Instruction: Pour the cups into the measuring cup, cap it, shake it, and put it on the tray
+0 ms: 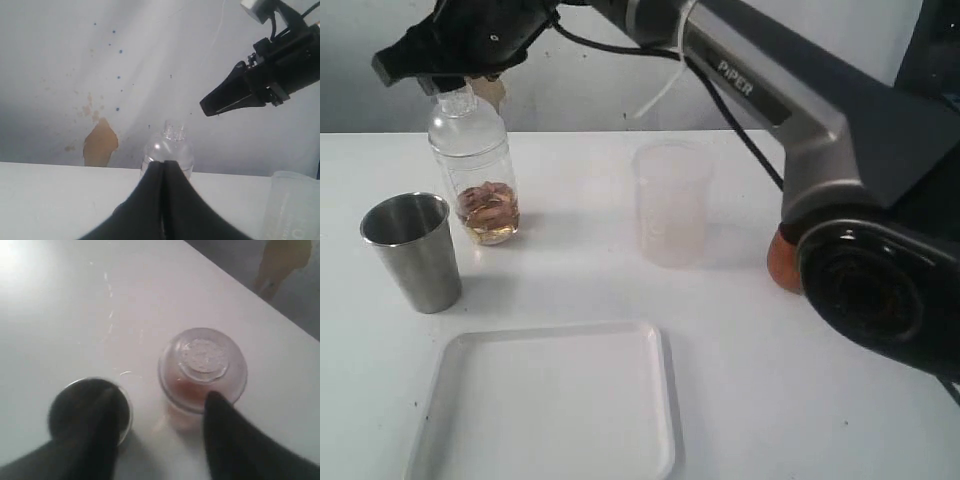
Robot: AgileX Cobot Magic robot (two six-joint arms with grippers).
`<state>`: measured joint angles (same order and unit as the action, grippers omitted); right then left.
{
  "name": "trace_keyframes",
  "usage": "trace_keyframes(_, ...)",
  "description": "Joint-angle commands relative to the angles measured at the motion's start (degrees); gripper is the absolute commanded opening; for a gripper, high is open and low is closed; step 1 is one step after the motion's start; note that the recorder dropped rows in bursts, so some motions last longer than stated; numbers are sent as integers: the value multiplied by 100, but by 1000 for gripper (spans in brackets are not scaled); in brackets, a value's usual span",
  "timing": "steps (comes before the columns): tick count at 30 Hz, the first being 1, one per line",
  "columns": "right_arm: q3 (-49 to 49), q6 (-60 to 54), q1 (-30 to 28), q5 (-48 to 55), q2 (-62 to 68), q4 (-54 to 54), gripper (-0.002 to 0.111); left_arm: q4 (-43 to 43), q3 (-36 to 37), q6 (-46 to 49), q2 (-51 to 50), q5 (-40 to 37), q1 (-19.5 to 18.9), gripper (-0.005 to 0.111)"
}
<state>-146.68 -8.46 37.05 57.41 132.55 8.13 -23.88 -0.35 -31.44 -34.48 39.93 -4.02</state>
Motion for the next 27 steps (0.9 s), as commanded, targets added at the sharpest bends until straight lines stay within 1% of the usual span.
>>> trace_keyframes(1,14,-765,2,973,-315,755,0,-208,-558,-493,-461,160,13,0)
trace_keyframes(3,14,-765,2,1209,-375,739,0,-390,-879,-653,-764,160,13,0)
trace_keyframes(7,14,-765,2,1255,-522,739,0,-781,-1651,-991,-1561,209,13,0)
trace_keyframes(10,29,-765,2,1255,-645,739,0,-815,-2132,-1097,-2156,240,13,0)
trace_keyframes(13,465,-792,2,1255,-877,739,0,-1007,-2632,-1270,-2753,507,13,0)
trace_keyframes(17,1867,-932,-10,1251,-1352,722,0,-1904,-3378,-1746,-3500,571,13,0)
trace_keyframes(20,3450,-1026,-10,315,-2076,749,0,-2452,-3924,-2198,-4042,494,13,0)
trace_keyframes(24,5420,-1080,1,-968,-3017,885,0,-2631,-4577,-2381,-4618,506,13,0)
trace_keyframes(27,6580,-1173,11,-1617,-3655,1087,0,-2812,-5042,-2381,-5018,544,13,0)
